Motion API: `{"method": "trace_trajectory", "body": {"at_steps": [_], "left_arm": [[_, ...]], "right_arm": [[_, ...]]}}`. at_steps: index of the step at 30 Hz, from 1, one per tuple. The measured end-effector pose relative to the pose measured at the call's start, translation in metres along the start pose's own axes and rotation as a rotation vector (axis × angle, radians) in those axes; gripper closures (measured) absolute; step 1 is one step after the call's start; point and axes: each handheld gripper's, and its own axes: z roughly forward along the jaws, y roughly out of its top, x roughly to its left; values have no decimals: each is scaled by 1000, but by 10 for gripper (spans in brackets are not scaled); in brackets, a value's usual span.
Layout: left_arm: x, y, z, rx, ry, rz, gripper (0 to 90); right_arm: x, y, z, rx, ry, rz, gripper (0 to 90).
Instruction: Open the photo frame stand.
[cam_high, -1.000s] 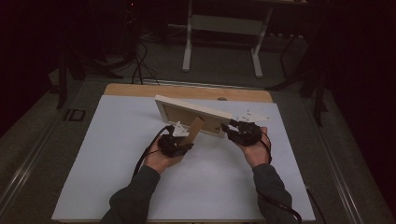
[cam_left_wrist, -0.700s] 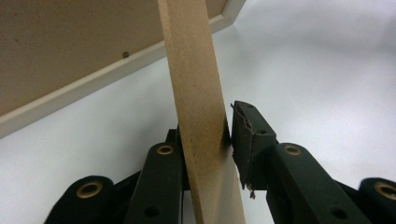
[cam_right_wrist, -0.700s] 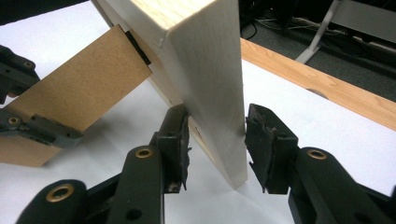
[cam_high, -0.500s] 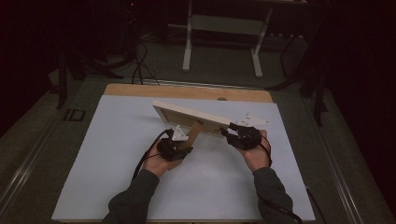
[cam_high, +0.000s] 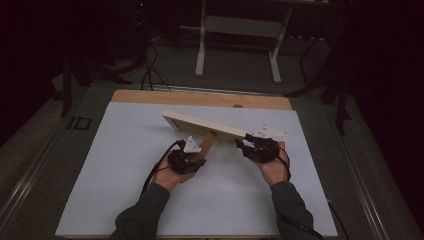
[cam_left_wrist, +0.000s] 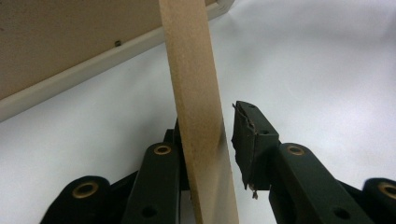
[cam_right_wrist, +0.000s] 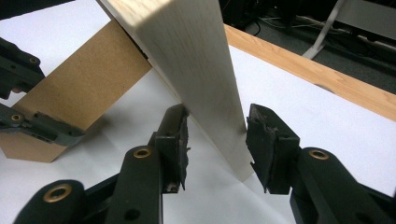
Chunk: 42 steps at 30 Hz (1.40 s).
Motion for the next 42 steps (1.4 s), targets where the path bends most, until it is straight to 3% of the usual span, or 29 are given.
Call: {"method": "trace_trajectory", "body": {"at_steps": [42], "left_arm": [[-1, 2, -8, -17, -15, 3, 604]], "right_arm": [[-1, -3, 0, 10, 7, 3, 585]]}}
